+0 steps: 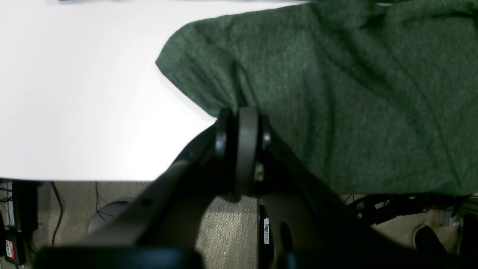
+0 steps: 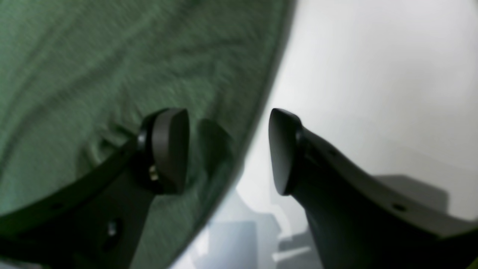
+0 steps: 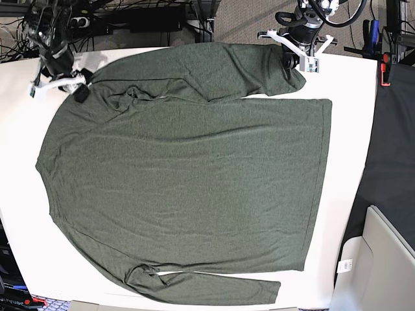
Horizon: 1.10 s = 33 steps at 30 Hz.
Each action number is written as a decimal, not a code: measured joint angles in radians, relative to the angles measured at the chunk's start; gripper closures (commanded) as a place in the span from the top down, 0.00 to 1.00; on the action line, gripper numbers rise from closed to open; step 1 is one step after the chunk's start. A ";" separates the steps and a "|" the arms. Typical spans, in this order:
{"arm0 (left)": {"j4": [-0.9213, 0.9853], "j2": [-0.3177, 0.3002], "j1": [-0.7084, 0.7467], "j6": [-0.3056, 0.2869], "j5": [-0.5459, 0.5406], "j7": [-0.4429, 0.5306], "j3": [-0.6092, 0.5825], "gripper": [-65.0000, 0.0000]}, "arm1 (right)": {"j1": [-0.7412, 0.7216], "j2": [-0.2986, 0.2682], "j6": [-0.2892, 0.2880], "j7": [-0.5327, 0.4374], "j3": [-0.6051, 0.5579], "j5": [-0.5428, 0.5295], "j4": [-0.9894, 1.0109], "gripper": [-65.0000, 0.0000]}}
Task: Fold the T-shirt properly
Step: 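Grasp the shoulder corners with both grippers and pull them apart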
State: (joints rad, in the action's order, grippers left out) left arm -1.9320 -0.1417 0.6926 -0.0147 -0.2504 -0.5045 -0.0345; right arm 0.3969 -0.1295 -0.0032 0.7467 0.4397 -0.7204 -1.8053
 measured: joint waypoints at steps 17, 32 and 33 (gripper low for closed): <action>-0.001 0.000 0.001 0.000 0.000 0.000 0.000 0.00 | -0.102 0.051 -0.024 0.010 0.019 -0.042 0.113 0.09; -0.063 -0.039 0.098 -0.002 0.001 0.053 0.069 0.00 | 0.043 0.055 -0.337 0.266 0.280 -0.010 -0.008 0.00; -0.065 -0.048 0.109 -0.004 0.000 0.072 0.073 0.00 | 0.056 0.056 -0.337 0.271 0.280 -0.009 -0.018 0.00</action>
State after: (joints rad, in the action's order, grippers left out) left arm -1.9972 -0.1894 0.8017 -0.0185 -0.2504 -0.4320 0.0383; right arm 0.4534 -0.0738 -0.3405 1.0176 0.7197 -0.7296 -1.8236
